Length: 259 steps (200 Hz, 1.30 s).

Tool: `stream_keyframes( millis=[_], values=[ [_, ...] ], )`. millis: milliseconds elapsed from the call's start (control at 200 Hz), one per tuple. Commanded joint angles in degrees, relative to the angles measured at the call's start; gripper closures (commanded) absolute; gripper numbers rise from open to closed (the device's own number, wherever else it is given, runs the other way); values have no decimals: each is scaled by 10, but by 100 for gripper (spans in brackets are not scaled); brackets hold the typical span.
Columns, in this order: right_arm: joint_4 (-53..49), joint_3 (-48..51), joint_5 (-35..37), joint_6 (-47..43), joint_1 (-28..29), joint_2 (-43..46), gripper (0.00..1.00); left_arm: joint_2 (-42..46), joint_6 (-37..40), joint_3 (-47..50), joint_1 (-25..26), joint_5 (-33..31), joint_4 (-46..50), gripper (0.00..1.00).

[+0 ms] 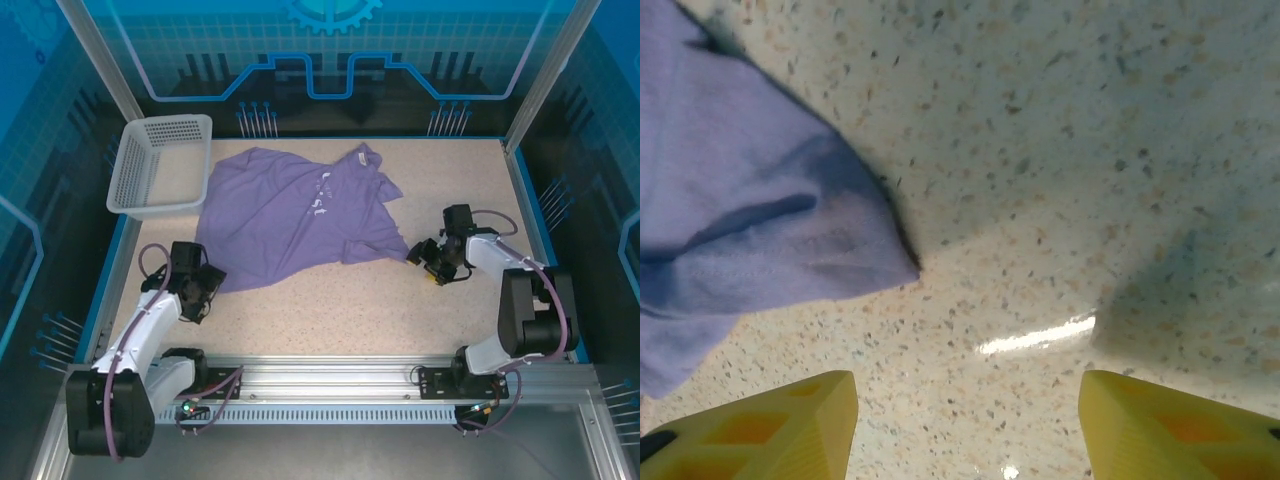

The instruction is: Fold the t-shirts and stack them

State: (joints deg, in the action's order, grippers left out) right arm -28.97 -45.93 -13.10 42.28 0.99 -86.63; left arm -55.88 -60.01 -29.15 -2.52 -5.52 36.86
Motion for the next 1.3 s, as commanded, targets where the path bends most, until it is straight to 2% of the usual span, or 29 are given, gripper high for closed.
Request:
stream_keyframes(
  millis=[0, 335, 500, 690, 805, 940, 1020, 1090, 1191, 1291],
  values=[
    [50, -11, -34, 8, -14, -22, 39, 16, 22, 1, -16, 9, 19, 15],
    [100, -22, -54, 28, -14, -84, 42, -43, 19, 11, -27, 26, -70, 33],
    [110, -34, -74, 24, -9, -106, 53, -77, 20, 13, -29, 42, -105, 40],
    [112, -41, -61, 14, 13, -108, 54, -88, 35, 6, -34, 28, -112, 40],
    [107, -41, -52, 15, 21, -122, 59, -97, 39, 6, -45, 22, -115, 48],
    [111, -62, -57, 12, 28, -131, 73, -104, 41, 10, -54, 17, -124, 60],
    [107, -64, -46, 6, 36, -125, 74, -104, 42, 13, -54, 15, -131, 65],
    [107, -64, -45, 3, 38, -119, 72, -106, 41, 14, -54, 15, -134, 66],
    [100, -66, -41, 1, 41, -116, 68, -106, 43, 15, -54, 20, -140, 57],
    [83, -74, -26, -2, 44, -125, 68, -108, 45, 15, -54, 14, -145, 59]
  ],
)
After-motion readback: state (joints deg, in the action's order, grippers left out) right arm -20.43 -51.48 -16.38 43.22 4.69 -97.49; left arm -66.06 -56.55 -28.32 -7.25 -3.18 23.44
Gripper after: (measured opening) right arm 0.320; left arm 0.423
